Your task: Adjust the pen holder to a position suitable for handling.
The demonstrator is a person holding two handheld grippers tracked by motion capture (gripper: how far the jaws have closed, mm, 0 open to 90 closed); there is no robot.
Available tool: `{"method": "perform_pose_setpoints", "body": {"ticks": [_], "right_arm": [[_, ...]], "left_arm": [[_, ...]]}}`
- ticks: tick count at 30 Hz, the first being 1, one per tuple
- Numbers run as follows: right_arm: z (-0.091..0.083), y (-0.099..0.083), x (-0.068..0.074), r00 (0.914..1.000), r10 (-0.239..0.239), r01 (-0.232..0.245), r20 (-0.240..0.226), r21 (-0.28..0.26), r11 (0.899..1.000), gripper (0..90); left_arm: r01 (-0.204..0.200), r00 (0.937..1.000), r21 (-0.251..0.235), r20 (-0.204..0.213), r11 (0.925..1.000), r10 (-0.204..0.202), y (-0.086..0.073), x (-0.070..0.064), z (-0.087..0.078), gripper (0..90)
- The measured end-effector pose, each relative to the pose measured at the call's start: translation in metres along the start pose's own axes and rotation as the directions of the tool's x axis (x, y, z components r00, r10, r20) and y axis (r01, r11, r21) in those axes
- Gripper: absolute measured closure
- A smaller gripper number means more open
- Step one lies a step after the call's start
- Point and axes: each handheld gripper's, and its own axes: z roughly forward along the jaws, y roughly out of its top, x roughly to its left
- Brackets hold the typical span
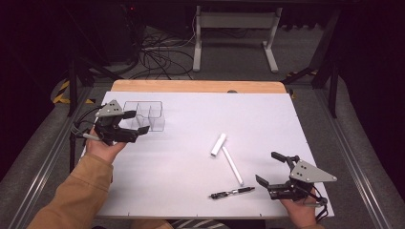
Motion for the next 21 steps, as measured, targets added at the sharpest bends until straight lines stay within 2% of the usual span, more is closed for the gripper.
{"method": "perform_pose_setpoints", "body": {"ticks": [2, 3, 5, 9, 15, 21], "right_arm": [[0.0, 0.0, 0.0, 1.0, 0.001, -0.001, -0.002, 0.001, 1.0, 9.1], [0.0, 0.0, 0.0, 1.0, -0.001, 0.001, -0.002, 0.0, 1.0, 9.2], [0.0, 0.0, 0.0, 1.0, 0.001, -0.001, -0.003, 0.003, 1.0, 9.1], [0.001, 0.0, 0.0, 1.0, 0.001, -0.001, -0.004, 0.005, 1.0, 9.2], [0.001, -0.001, 0.0, 1.0, 0.0, 0.0, -0.007, 0.007, 1.0, 9.2], [0.001, -0.001, 0.0, 1.0, 0.002, -0.002, -0.009, 0.009, 1.0, 9.2]], "left_arm": [[-0.011, 0.9997, 0.028, -0.023, 0.9995, 0.011, 0.001, 0.006, 0.003, 22.2], [-0.011, 0.9997, 0.028, -0.023, 0.9995, 0.011, 0.001, 0.006, 0.003, 22.3], [-0.008, 0.9994, 0.064, -0.033, 0.9979, 0.01, 0.002, 0.013, 0.005, 22.8], [0.009, 0.9996, 0.081, -0.025, 0.9966, -0.007, 0.004, 0.021, 0.007, 23.8], [0.009, 0.9999, 0.111, -0.013, 0.9938, -0.008, 0.006, 0.029, 0.011, 24.2], [-0.015, 0.9998, 0.15, -0.01, 0.9886, 0.017, 0.007, 0.033, 0.015, 23.5]]}}
